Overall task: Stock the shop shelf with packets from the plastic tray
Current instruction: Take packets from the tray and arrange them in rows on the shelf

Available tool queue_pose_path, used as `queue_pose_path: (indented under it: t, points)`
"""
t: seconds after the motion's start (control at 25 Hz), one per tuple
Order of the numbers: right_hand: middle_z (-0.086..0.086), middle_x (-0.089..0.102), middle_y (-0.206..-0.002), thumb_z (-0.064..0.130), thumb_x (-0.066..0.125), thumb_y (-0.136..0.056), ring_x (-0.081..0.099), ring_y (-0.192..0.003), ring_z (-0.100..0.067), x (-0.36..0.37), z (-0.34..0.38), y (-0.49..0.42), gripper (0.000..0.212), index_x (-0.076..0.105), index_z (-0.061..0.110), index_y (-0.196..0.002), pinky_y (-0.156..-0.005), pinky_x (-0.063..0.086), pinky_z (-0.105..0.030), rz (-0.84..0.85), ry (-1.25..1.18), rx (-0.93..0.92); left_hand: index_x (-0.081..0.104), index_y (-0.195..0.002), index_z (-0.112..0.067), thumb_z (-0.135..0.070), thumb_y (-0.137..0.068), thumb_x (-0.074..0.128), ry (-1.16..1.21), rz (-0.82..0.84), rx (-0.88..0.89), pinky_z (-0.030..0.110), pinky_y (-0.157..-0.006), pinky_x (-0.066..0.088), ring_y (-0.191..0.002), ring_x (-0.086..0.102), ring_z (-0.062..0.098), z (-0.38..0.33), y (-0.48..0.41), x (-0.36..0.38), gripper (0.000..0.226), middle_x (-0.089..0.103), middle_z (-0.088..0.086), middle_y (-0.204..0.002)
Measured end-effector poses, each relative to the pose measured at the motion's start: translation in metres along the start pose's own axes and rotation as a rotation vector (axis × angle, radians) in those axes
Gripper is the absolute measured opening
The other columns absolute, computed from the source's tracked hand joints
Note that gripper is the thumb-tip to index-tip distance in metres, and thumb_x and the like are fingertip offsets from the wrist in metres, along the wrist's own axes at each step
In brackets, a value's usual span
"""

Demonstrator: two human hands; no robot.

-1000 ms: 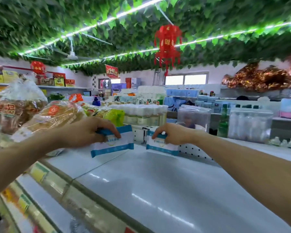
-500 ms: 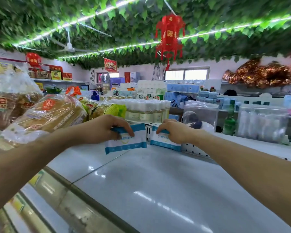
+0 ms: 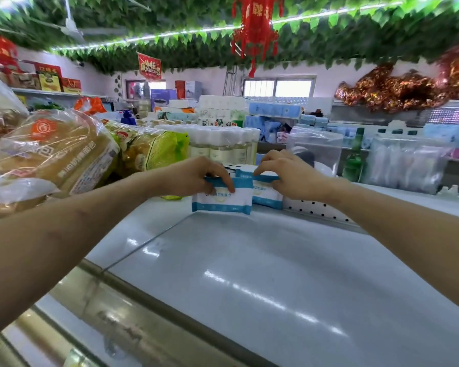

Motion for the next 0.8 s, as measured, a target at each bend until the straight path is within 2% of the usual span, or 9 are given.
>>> queue_pose_path:
  t: [0.2,0.32,0.48,0.64,0.8]
  points:
    - [0.002,0.054,-0.135,0.011,0.068,-0.091,0.048,-0.126,-0.022,-0.022,-0.007,0.035,0.045,0.065,0.036,-0.128,-0.11,0.041,-0.048,-0.018,0.039,0.013,0.076,-0.11,-0.032,0.005,-0.093,0.064,0.068,-0.006,0.064,0.019,-0.09,0.057,-0.12,0.059,0.015,-0.019,-0.045,0.025,0.043,0.063,-0.01,-0.131]
    - [0.002,0.054,-0.136,0.014,0.067,-0.094,0.047,-0.128,-0.021,-0.032,-0.009,0.053,0.042,0.064,0.036,-0.129,-0.112,0.037,-0.045,-0.015,0.07,0.018,0.077,-0.106,-0.031,0.009,-0.091,0.065,0.05,-0.039,0.125,0.03,-0.097,0.058,-0.123,0.057,0.018,-0.023,-0.061,0.038,0.045,0.063,-0.008,-0.131]
    - [0.003,0.054,-0.136,0.011,0.065,-0.094,0.045,-0.126,-0.018,-0.042,-0.01,0.068,0.044,0.064,0.035,-0.131,-0.111,0.037,-0.041,-0.014,0.059,0.053,0.078,-0.103,-0.024,0.011,-0.086,0.068,-0.031,-0.092,0.204,0.028,-0.101,0.053,-0.119,0.055,0.012,-0.02,-0.076,0.045,0.04,0.061,-0.007,-0.126]
    - [0.003,0.053,-0.138,0.009,0.063,-0.094,0.042,-0.129,-0.016,-0.045,-0.012,0.078,0.046,0.064,0.034,-0.132,-0.111,0.035,-0.038,-0.021,0.052,0.062,0.077,-0.099,-0.032,0.008,-0.087,0.07,-0.063,-0.135,0.182,0.028,-0.101,0.053,-0.118,0.05,0.011,-0.021,-0.084,0.051,0.043,0.053,-0.012,-0.124]
    - [0.004,0.052,-0.14,0.011,0.061,-0.095,0.044,-0.128,-0.017,-0.041,-0.009,0.076,0.046,0.062,0.037,-0.133,-0.11,0.038,-0.039,0.003,0.058,0.055,0.074,-0.09,-0.047,0.002,-0.086,0.076,-0.128,-0.225,0.152,0.039,-0.106,0.05,-0.121,0.047,0.011,-0.015,-0.085,0.053,0.049,0.051,-0.019,-0.125]
Point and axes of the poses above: each hand's wrist, its own y-axis away from the middle knuckle, its own x-axis out of the palm, z = x × y, the point moved 2 cm from there along -y, towards the middle knuckle
